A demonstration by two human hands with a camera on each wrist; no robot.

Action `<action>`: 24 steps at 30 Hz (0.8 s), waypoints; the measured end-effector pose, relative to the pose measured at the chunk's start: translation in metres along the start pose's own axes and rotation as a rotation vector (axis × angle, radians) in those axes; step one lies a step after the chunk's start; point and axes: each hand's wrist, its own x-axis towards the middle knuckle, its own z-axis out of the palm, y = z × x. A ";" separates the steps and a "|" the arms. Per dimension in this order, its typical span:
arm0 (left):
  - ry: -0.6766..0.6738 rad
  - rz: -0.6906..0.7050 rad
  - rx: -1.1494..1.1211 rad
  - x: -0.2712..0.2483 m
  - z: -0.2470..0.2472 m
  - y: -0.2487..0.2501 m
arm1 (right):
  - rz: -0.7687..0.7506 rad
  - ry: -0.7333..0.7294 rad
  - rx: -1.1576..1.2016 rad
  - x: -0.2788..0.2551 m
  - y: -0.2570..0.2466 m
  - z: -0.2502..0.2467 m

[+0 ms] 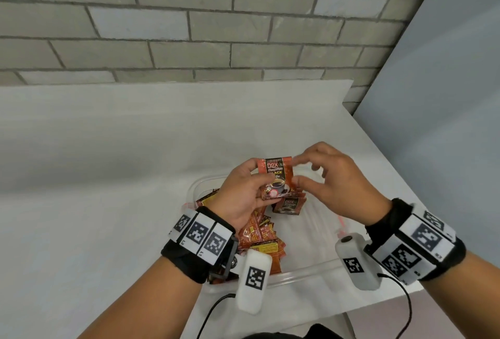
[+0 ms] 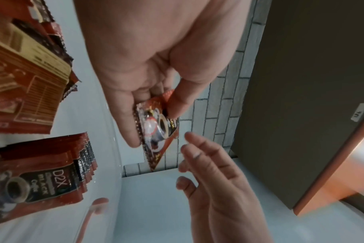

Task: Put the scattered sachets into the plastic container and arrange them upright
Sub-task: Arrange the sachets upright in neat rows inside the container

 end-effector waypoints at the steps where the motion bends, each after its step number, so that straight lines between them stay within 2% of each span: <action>1: -0.006 -0.004 0.017 0.000 0.002 0.000 | 0.002 0.022 -0.028 0.002 -0.001 -0.003; 3: -0.019 -0.011 0.058 0.000 0.009 0.000 | 0.031 -0.015 -0.092 0.008 -0.003 -0.006; 6: -0.006 -0.045 0.085 0.002 0.021 -0.001 | 0.113 -0.173 -0.116 0.015 -0.003 -0.013; 11: 0.126 -0.171 0.011 0.006 0.032 -0.002 | 0.230 -0.348 -0.217 0.012 0.007 -0.027; 16: 0.160 -0.236 -0.049 0.010 0.036 -0.002 | 0.321 -0.569 -0.337 0.006 0.013 -0.008; 20: 0.180 -0.274 -0.048 0.011 0.039 0.000 | 0.310 -0.681 -0.484 0.010 0.017 0.014; 24: 0.178 -0.312 -0.060 0.012 0.038 -0.002 | 0.269 -0.733 -0.597 0.021 0.011 0.022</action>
